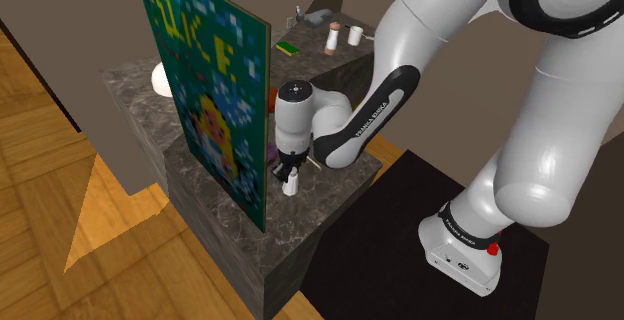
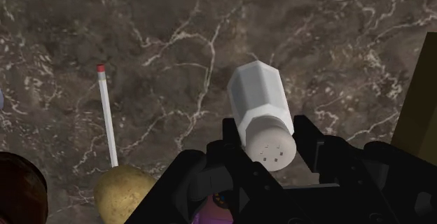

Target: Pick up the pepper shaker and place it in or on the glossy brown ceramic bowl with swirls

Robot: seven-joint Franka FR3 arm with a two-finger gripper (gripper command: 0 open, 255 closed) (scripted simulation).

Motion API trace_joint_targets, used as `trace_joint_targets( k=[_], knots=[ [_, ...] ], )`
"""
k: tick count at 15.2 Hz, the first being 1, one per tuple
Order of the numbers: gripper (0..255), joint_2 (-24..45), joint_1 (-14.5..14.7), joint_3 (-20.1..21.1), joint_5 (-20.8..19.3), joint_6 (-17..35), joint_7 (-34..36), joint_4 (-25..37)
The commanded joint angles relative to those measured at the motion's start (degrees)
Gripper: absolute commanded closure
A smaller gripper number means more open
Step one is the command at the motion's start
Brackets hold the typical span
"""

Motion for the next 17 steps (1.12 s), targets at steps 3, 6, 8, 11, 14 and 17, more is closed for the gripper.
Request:
trace_joint_targets(
  k=[3,6,8,11,14,17],
  knots=[
    [255,-3.30,-1.42,1.95,3.24,-2.08,-2.67,-0.87],
    [255,-5.77,-2.29,3.30,5.84,-3.83,-4.76,-1.27],
    [255,-7.40,-2.78,4.08,7.58,-5.03,-6.14,-1.45],
    [255,-9.80,-3.36,5.08,10.16,-6.89,-8.19,-1.60],
    [255,-12.16,-3.76,5.86,12.63,-8.83,-10.15,-1.60],
    [255,-14.43,-3.99,6.42,14.94,-10.85,-12.00,-1.46]
  ],
)
